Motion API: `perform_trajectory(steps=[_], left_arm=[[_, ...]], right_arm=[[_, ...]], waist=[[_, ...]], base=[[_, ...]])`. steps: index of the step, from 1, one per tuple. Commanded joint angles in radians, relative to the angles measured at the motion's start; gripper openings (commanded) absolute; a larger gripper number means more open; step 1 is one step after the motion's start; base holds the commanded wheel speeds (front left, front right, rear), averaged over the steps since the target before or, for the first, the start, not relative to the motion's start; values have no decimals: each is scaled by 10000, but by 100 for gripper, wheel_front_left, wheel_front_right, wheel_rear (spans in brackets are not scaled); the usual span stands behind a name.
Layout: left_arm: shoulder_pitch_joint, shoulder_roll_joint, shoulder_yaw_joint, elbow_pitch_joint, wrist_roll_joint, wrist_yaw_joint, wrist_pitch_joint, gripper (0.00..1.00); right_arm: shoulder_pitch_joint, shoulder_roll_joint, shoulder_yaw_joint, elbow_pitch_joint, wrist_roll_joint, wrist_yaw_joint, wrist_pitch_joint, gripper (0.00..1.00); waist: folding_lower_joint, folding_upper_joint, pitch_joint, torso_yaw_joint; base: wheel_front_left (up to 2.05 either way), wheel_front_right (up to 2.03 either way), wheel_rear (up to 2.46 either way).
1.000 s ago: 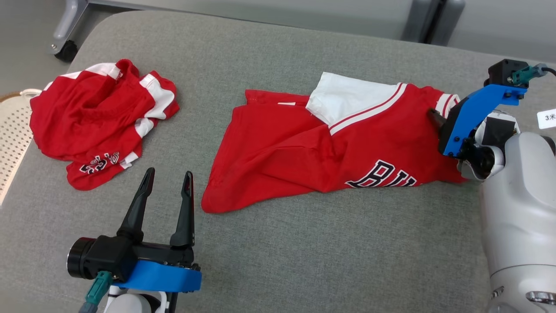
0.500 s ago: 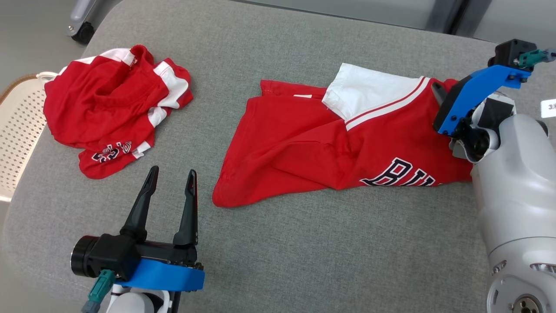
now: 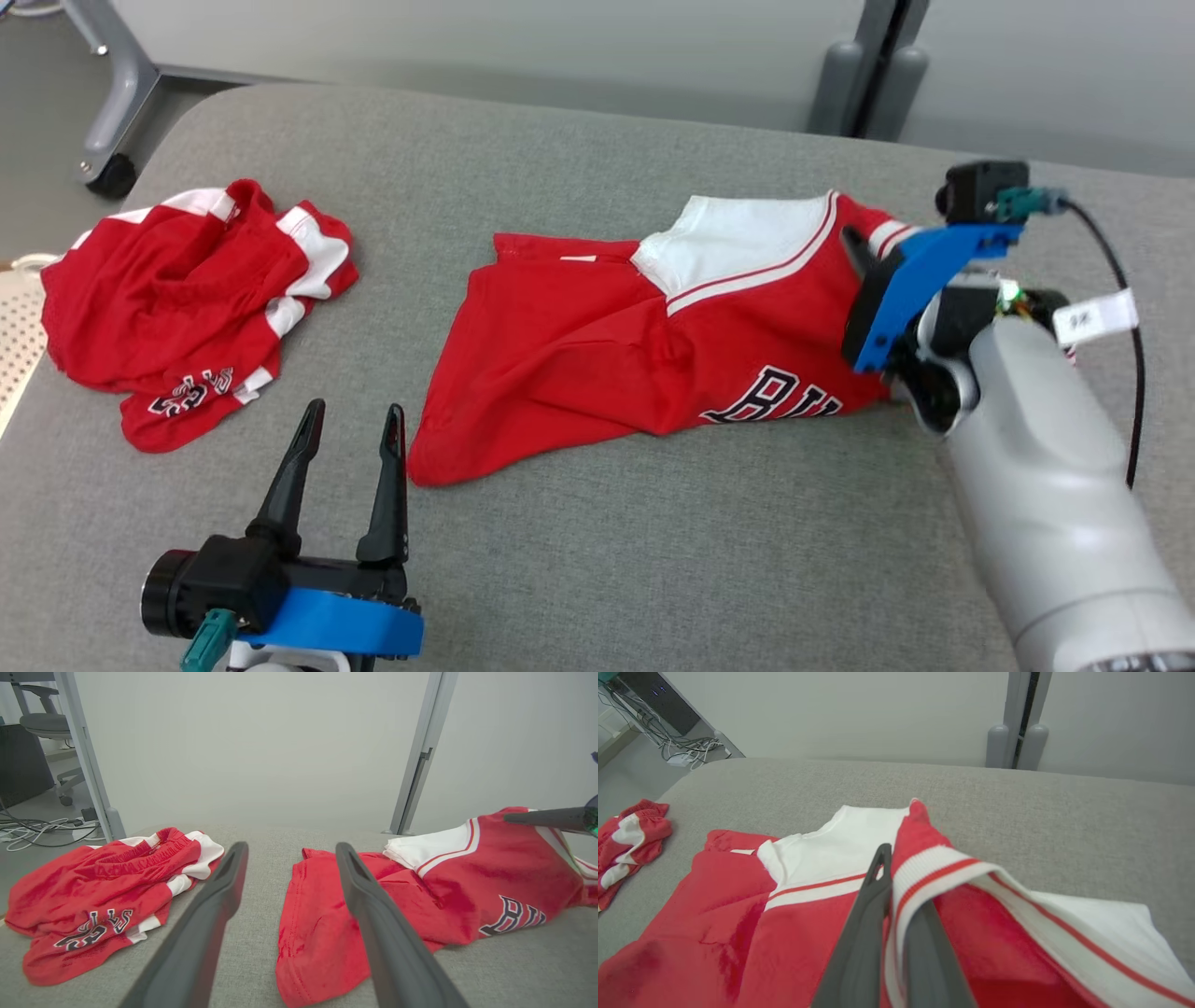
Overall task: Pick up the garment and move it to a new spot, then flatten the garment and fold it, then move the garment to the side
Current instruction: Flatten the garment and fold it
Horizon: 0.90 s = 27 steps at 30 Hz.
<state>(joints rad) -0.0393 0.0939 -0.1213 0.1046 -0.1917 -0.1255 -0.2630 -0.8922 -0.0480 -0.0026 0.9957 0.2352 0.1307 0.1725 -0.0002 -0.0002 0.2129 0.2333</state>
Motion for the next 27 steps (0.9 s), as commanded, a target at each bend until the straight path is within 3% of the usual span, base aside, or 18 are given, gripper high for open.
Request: perform_trajectory(steps=[1, 6, 14, 18, 21, 22, 23, 27], left_arm=[[128, 71, 44, 23, 15, -4, -26, 100], [487, 112, 226, -35, -67, 118, -26, 100], [705, 248, 516, -160, -168, 255, -26, 100], [634, 287, 608, -195, -169, 303, -26, 100], [563, 313, 645, -177, -194, 320, -26, 100], [542, 311, 636, -161, -201, 314, -26, 100], [527, 308, 626, -143, -202, 306, -26, 100], [483, 246, 539, -67, -207, 279, -26, 100]], right_arm=[[574, -80, 158, -307, 62, 1, -39, 0], [3332, -554, 636, -3275, 681, 1, 554, 0], [7629, -446, -473, -8783, 500, 1, 2820, 0], [8780, -258, -984, -10281, -54, 1, 3655, 0], [9253, -154, -1503, -10673, -556, 1, 4055, 0], [9307, -121, -1657, -10747, -701, 1, 4124, 64], [9339, -95, -1793, -10808, -855, 1, 4104, 100], [9392, -54, -2408, -11033, -1487, 1, 4306, 100]], waist=[[2, 2, -461, -437], [2, 2, -905, -991], [2, 2, -953, -1774], [2, 2, -916, -2028], [2, 2, -908, -2158], [2, 2, -909, -2182], [2, 2, -911, -2197], [2, 2, -968, -2178]], base=[[0, 0, 0], [0, 0, 0], [0, 0, 0], [0, 0, 0], [0, 0, 0], [0, 0, 0], [0, 0, 0], [0, 0, 0]])
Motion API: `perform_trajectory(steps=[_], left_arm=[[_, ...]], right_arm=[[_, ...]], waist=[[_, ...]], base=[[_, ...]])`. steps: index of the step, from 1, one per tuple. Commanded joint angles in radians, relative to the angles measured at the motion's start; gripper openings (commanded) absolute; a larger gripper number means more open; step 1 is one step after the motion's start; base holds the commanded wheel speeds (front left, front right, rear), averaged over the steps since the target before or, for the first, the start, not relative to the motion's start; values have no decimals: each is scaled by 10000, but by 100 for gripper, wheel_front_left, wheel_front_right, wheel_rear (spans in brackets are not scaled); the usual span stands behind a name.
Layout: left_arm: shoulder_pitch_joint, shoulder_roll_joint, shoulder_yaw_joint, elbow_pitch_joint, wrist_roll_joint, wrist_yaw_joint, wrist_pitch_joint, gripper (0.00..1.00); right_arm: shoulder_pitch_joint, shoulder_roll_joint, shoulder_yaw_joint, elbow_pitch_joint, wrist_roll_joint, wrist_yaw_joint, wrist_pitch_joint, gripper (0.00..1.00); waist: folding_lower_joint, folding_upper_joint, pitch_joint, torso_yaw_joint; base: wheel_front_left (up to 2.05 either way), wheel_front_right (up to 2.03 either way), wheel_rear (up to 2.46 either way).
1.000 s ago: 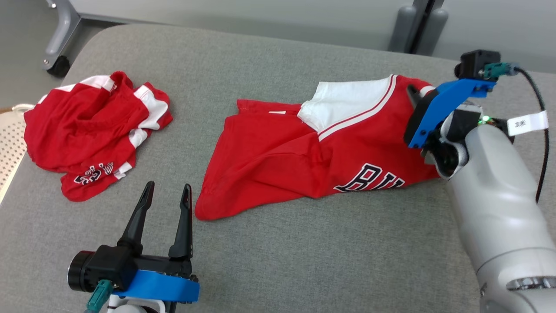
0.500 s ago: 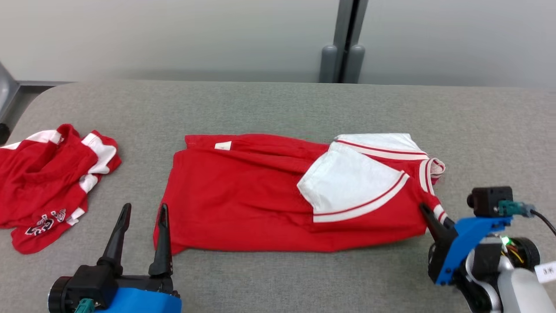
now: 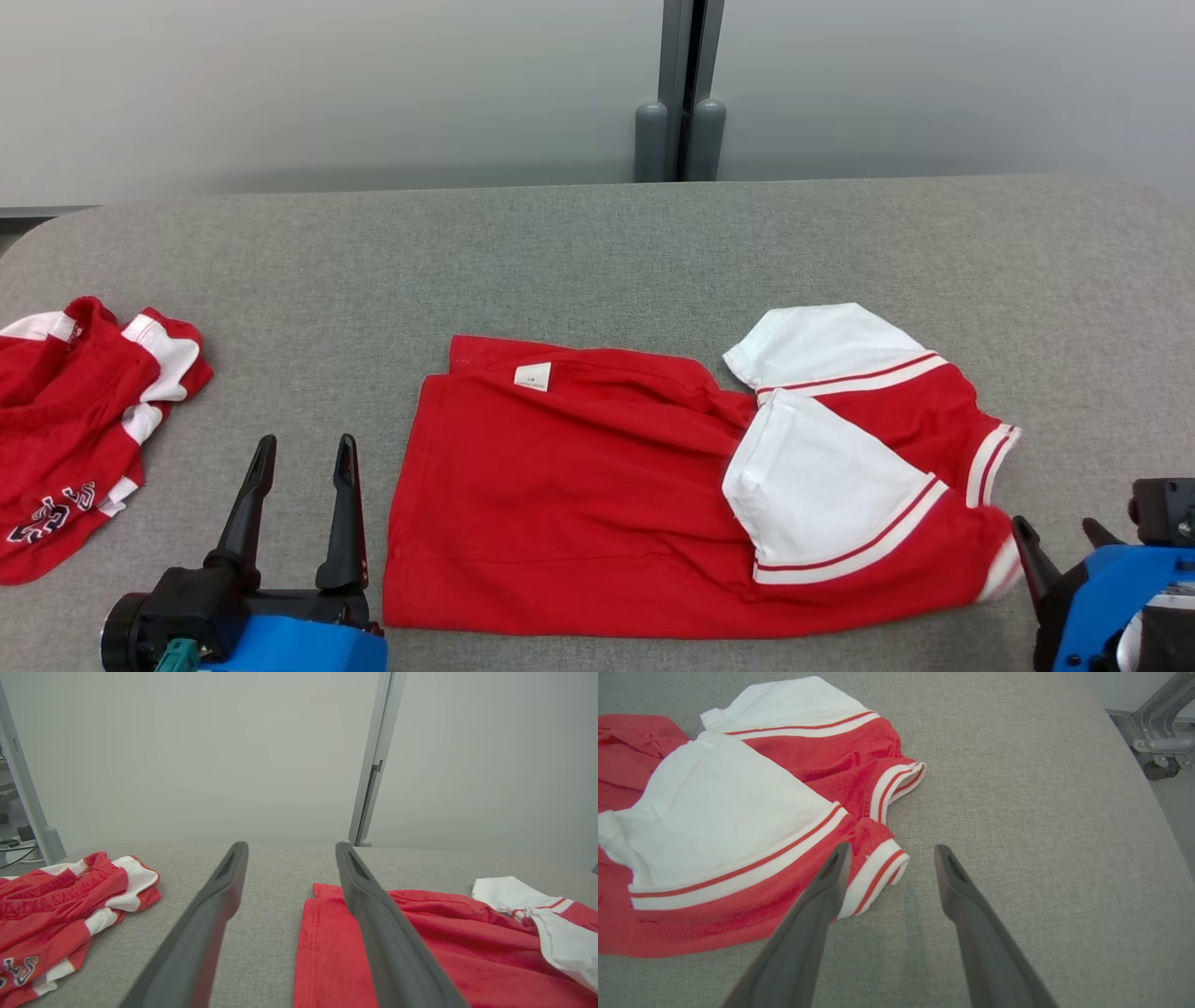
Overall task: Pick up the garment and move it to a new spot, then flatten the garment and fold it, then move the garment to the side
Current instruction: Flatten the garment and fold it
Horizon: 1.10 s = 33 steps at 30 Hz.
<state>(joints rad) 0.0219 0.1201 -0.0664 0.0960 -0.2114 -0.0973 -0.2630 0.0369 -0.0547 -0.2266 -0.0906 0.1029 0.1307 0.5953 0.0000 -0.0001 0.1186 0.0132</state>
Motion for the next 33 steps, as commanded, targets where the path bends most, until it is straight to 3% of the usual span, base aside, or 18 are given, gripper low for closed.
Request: perform_trajectory(steps=[1, 6, 13, 15, 25, 33], left_arm=[[-128, -29, -34, 37, -11, -11, -26, 100], [-143, -81, -100, 68, -55, -52, -26, 100], [-278, -110, -115, 33, -46, -71, -26, 100], [-364, -118, -136, -9, -15, -86, -26, 100], [-654, -172, -252, 5, 63, -145, -28, 100], [-574, -180, -231, 94, 44, -177, -26, 100]], right_arm=[[96, 27, -349, -243, -304, 1, 204, 100], [-229, 43, -598, -919, -369, 3, 560, 100], [-1406, 38, 673, -427, -149, 1, 897, 100], [-2311, 35, 1211, 608, -154, 3, 1073, 100], [-4410, 23, 1887, 3594, -397, 1, 782, 100], [-4475, -49, 2114, 4608, -749, 1, 414, 100]], waist=[[0, 1, -49, 45], [0, 1, -84, 221], [0, 1, 142, 414], [0, 1, 358, 553], [0, 1, 893, 1152], [0, 1, 855, 1379]], base=[[0, 0, 0], [0, 0, 0], [0, 0, 0], [0, 0, 0], [0, 0, 0], [0, 0, 0]])
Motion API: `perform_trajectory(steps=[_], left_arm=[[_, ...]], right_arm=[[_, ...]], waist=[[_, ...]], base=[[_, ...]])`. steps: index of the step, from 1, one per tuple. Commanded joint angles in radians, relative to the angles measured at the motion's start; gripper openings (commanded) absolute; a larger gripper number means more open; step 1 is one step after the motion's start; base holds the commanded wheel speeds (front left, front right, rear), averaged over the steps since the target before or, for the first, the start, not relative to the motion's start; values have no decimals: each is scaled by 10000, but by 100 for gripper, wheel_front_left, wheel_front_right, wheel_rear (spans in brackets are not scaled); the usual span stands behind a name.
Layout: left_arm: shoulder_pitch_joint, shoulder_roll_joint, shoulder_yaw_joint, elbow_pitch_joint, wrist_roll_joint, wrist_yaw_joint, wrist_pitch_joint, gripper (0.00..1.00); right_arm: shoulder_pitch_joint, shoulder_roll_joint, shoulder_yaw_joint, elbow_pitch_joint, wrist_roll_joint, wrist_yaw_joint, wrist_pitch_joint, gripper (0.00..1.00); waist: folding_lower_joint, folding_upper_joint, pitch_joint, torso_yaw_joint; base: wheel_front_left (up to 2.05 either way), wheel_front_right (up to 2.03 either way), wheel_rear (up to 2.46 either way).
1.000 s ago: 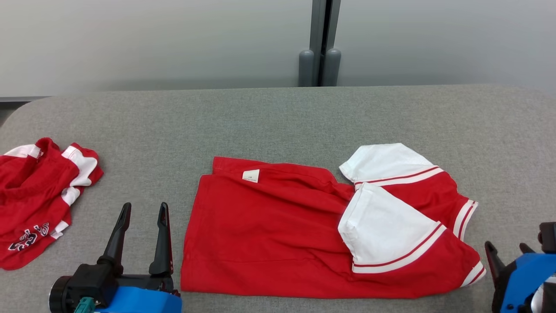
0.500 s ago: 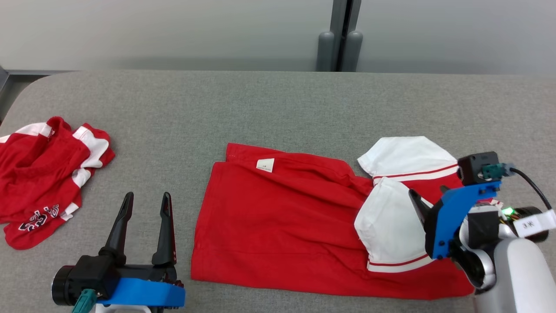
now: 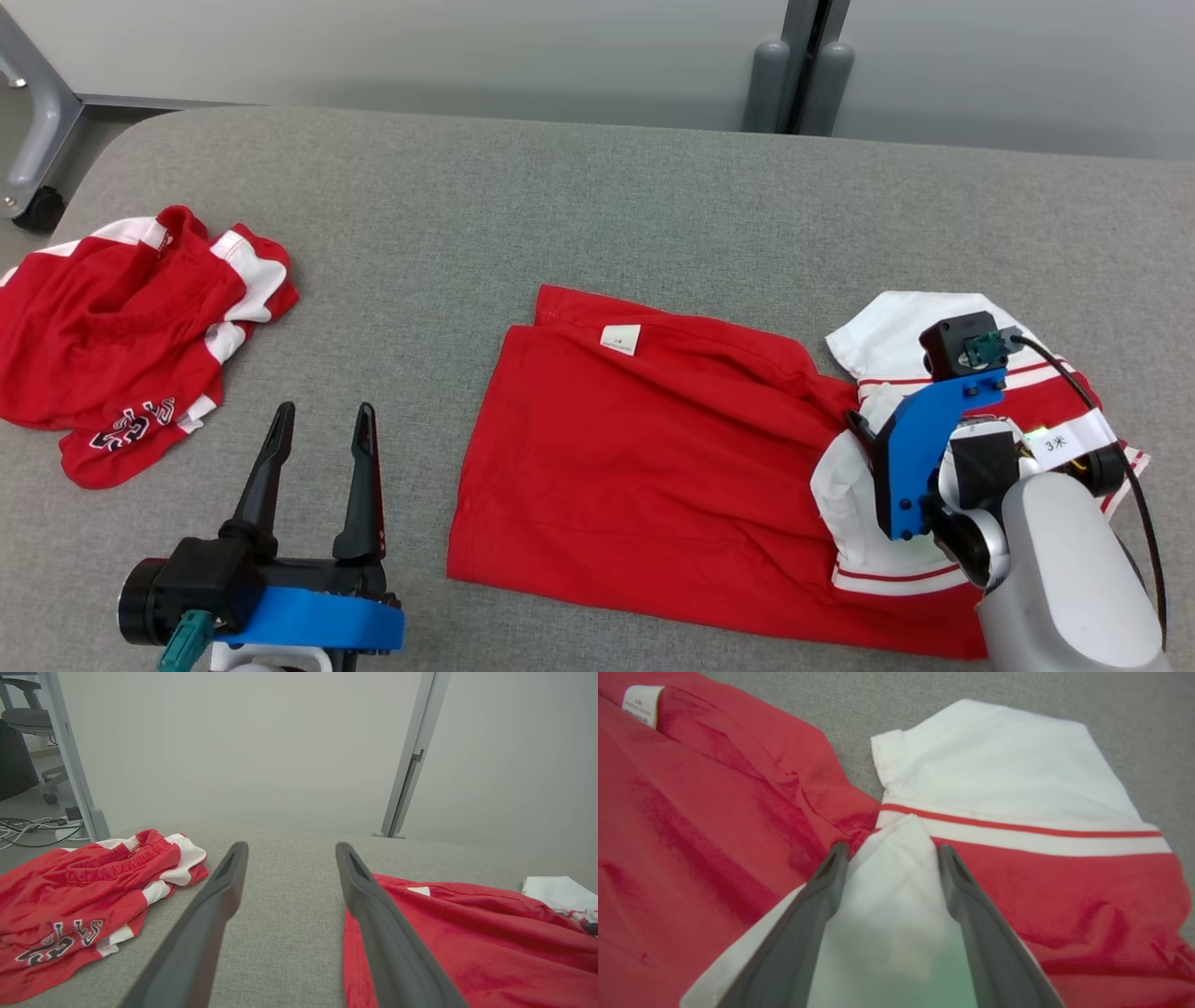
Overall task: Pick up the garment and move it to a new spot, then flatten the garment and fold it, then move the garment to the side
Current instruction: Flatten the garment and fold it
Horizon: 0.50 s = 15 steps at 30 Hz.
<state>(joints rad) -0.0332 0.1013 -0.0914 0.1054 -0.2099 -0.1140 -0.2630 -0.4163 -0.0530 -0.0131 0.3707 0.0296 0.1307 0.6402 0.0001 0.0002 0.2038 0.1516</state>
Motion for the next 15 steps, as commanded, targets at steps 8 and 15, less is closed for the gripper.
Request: perform_trajectory(steps=[8, 15], left_arm=[[48, 35, -16, 7, 68, -55, -26, 100], [-65, 67, -101, -3, 64, -94, -26, 100]], right_arm=[[165, -200, 96, 250, -492, 1, -262, 98], [-130, -259, 77, 599, -804, 1, -385, 0]], waist=[[-1, -2, -58, -120], [-1, -2, 67, -35]], base=[[0, 0, 0], [0, 0, 0]])
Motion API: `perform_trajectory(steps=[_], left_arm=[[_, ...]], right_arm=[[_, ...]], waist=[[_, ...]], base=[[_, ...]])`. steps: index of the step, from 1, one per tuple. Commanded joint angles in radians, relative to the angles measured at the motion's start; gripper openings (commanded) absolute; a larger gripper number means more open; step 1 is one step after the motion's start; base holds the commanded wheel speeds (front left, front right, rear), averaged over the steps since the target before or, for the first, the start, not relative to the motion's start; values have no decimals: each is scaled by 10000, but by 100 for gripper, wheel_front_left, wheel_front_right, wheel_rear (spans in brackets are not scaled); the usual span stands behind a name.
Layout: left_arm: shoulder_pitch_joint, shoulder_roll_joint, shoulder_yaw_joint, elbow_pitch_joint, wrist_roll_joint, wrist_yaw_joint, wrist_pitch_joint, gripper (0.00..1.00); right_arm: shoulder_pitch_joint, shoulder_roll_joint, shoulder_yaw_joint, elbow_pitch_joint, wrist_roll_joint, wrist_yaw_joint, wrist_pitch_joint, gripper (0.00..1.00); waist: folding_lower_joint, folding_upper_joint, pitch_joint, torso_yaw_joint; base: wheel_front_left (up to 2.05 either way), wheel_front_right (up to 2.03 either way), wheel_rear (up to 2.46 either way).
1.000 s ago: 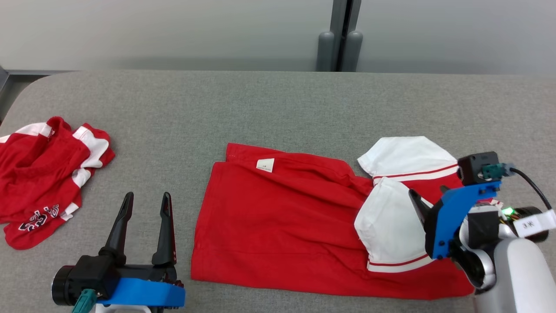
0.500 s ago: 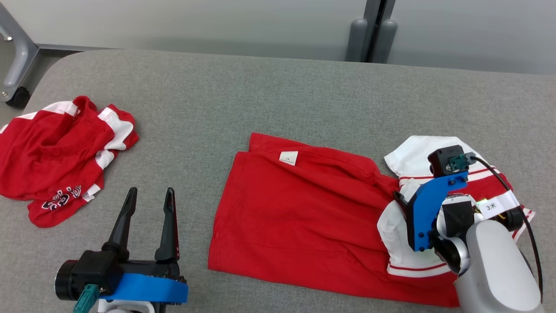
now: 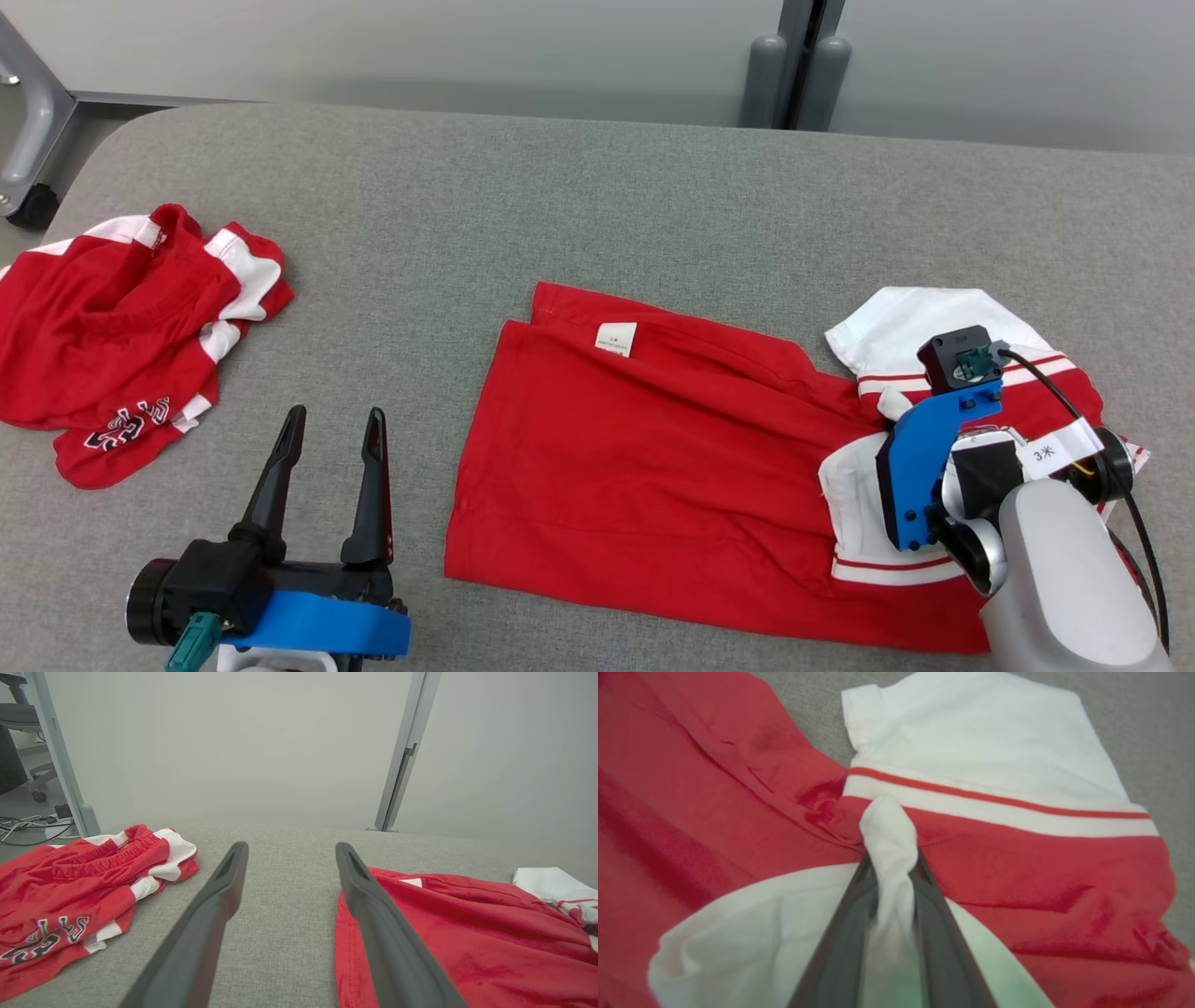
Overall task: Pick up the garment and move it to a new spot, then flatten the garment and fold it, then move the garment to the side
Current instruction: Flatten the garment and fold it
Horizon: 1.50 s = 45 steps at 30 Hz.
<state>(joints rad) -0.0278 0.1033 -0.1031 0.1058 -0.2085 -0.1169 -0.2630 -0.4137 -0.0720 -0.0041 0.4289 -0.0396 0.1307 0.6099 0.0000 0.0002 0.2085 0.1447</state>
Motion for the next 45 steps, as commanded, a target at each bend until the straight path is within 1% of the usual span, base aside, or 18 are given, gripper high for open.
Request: perform_trajectory(steps=[1, 5, 8, 13, 18, 21, 22, 24, 27, 30, 35, 37, 39, 42, 43, 44, 45], left_arm=[[-122, 52, 16, -6, 48, -53, -26, 100], [-114, 42, 53, 5, 41, -55, -26, 100], [-99, 16, 102, 3, 37, -29, -26, 100], [77, 13, 189, -68, 30, 35, -26, 100], [116, 48, 234, -111, 51, 36, -26, 100], [104, 96, 252, -92, 48, 28, -28, 100], [94, 90, 250, -93, 50, 25, -26, 100], [94, 91, 231, -91, 54, 20, -26, 100], [77, 82, 190, -64, 60, 11, -26, 100], [129, 62, 179, -58, 70, 26, -26, 100], [171, 35, 186, -45, 60, 41, -26, 100], [165, 20, 166, -34, 58, 42, -26, 100], [153, -1, 139, -23, 53, 38, -26, 100], [121, -20, 125, -27, 22, 26, -26, 100], [121, -20, 125, -27, 22, 26, -26, 100], [81, -22, 121, -22, 9, 13, -26, 100], [81, -22, 121, -22, 9, 13, -26, 100]], right_arm=[[-166, -64, -37, 42, -150, 1, -125, 0], [-27, -17, -107, -236, -253, 1, -441, 0], [343, 46, -226, -806, -95, 1, -726, 0], [1562, 142, -256, -2643, 396, 1, -903, 0], [3407, 188, -268, -4633, 680, 1, -640, 0], [4535, 208, -306, -5440, 1000, 1, -404, 0], [4874, 210, -307, -5609, 1146, 1, -314, 5], [5504, 211, -296, -5848, 1448, 1, -123, 100], [6303, 212, -287, -6069, 1822, 1, 336, 100], [6620, 206, -318, -6650, 1993, 1, 805, 100], [5994, 209, -656, -8076, 1875, 1, 875, 100], [5637, 209, -776, -8349, 1670, 1, 1066, 100], [5197, 208, -877, -8294, 1563, 1, 1367, 100], [4532, 210, -880, -7671, 1323, 1, 2159, 100], [4532, 210, -880, -7671, 1323, 1, 2159, 100], [3888, 201, -804, -7195, 1167, 1, 2561, 100], [3888, 201, -804, -7195, 1167, 1, 2561, 100]], waist=[[0, -2, 27, 54], [0, -2, 14, 108], [0, -2, -41, 97], [0, -2, -162, -149], [0, -2, -270, -488], [0, -2, -326, -688], [0, -2, -344, -749], [0, -2, -384, -845], [0, -2, -448, -925], [0, -2, -522, -990], [0, -2, -602, -1001], [0, -2, -627, -970], [0, -2, -628, -921], [0, -2, -586, -831], [0, -2, -586, -831], [0, -2, -541, -756], [0, -2, -541, -756]], base=[[0, 0, 0], [0, 0, 0], [0, 0, 0], [0, 0, 0], [0, 0, 0], [0, 0, 0], [0, 0, 0], [0, 0, 0], [0, 0, 0], [0, 0, 0], [0, 0, 0], [0, 0, 0], [0, 0, 0], [0, 0, 0], [0, 0, 0], [0, 0, 0], [0, 0, 0]])
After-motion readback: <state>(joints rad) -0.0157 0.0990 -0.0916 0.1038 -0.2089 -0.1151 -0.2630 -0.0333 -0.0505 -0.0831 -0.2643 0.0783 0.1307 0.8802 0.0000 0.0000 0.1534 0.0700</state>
